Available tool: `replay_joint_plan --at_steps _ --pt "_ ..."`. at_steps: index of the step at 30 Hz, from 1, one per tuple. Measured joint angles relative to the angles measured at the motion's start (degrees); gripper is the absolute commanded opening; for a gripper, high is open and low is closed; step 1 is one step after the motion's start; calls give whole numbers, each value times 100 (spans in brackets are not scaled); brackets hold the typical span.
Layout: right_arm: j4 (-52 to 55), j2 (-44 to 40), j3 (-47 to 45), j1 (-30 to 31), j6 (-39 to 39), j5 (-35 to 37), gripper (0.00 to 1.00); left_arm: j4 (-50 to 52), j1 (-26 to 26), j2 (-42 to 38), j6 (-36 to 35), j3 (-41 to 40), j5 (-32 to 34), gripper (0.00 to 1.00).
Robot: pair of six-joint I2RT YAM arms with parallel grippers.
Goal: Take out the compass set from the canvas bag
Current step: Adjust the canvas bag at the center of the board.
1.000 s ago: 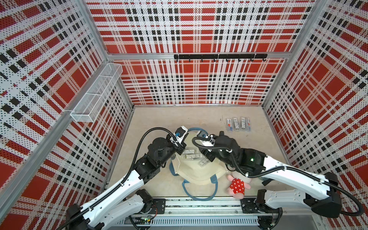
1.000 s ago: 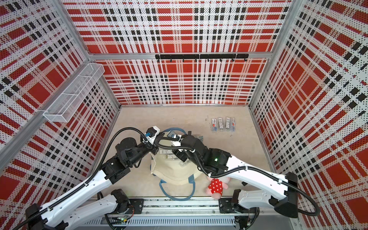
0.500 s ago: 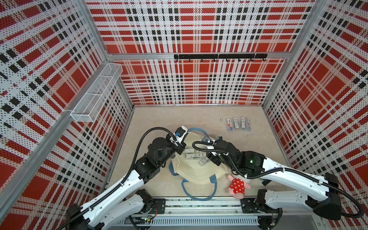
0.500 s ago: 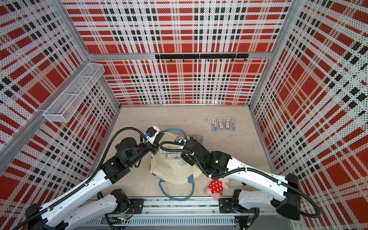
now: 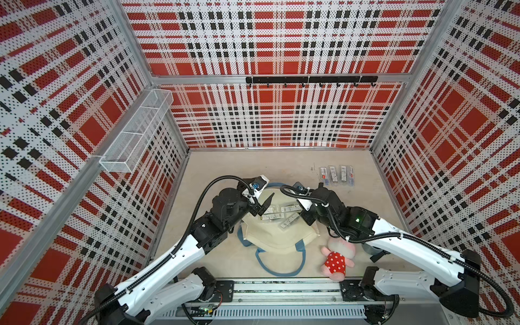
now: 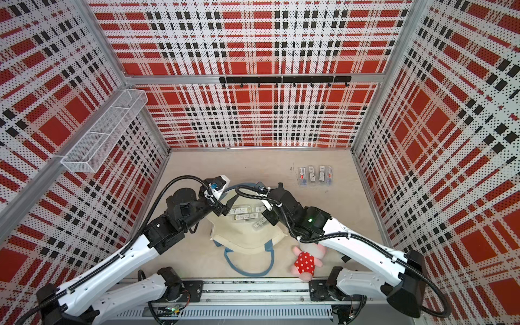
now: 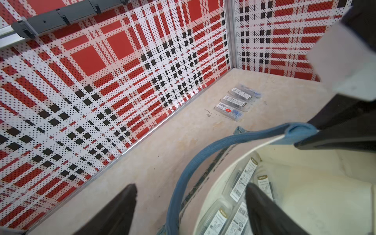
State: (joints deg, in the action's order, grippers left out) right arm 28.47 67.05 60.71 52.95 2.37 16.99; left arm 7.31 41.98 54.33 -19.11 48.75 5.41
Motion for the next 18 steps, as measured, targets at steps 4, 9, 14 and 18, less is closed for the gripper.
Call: replay_joint_plan --at_steps 4,9,14,18 --pt "-129 96 55 -192 59 -243 4 295 133 323 -420 354 44 92" --pt "-212 140 55 -361 164 -520 3 575 184 1198 -920 892 289 77" --pt "-269 140 55 -516 260 -717 3 684 184 1572 -1226 999 354 51" --pt "-330 138 55 -649 308 -874 3 809 184 1624 -1320 1049 302 25"
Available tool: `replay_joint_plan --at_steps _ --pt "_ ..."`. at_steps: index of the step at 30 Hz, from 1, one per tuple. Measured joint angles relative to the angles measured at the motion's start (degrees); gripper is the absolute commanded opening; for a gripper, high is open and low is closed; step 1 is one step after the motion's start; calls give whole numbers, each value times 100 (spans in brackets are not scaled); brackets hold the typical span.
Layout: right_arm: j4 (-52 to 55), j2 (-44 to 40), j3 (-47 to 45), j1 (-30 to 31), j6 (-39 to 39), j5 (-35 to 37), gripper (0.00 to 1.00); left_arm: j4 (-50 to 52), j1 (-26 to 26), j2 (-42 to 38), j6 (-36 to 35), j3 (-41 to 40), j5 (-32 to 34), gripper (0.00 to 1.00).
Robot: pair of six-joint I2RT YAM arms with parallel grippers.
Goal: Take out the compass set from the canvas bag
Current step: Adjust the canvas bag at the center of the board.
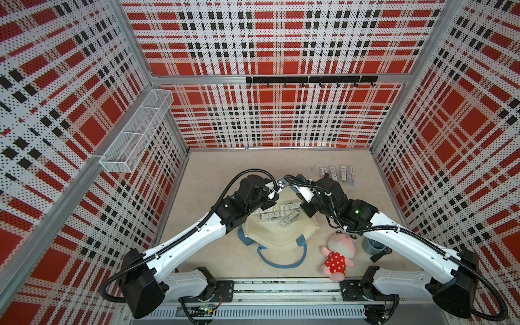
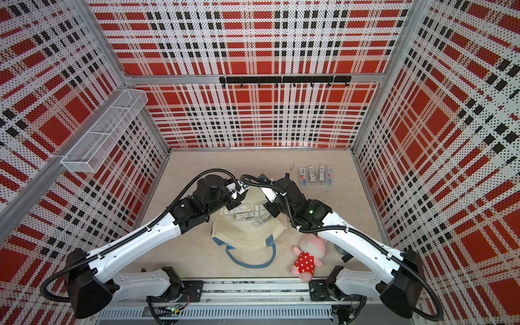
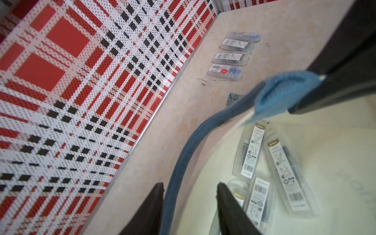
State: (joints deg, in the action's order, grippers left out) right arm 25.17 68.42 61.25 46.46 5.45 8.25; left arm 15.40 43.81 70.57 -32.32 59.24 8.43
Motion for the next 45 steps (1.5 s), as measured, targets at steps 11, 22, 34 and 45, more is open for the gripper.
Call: replay_joint_plan --at_steps 11,22,34,45 --pt "-157 -4 -20 -225 452 -459 32 -33 -68 -52 131 -4 195 0" --pt "-1589 -599 -890 1327 1991 -940 27 -256 -323 -52 468 -2 7 0" --pt "-2675 1137 -2505 1368 2522 212 23 -372 -422 -94 612 -2 -267 0" --pt "-3193 1154 -2806 739 1740 710 44 -442 -452 -291 844 -160 -457 0"
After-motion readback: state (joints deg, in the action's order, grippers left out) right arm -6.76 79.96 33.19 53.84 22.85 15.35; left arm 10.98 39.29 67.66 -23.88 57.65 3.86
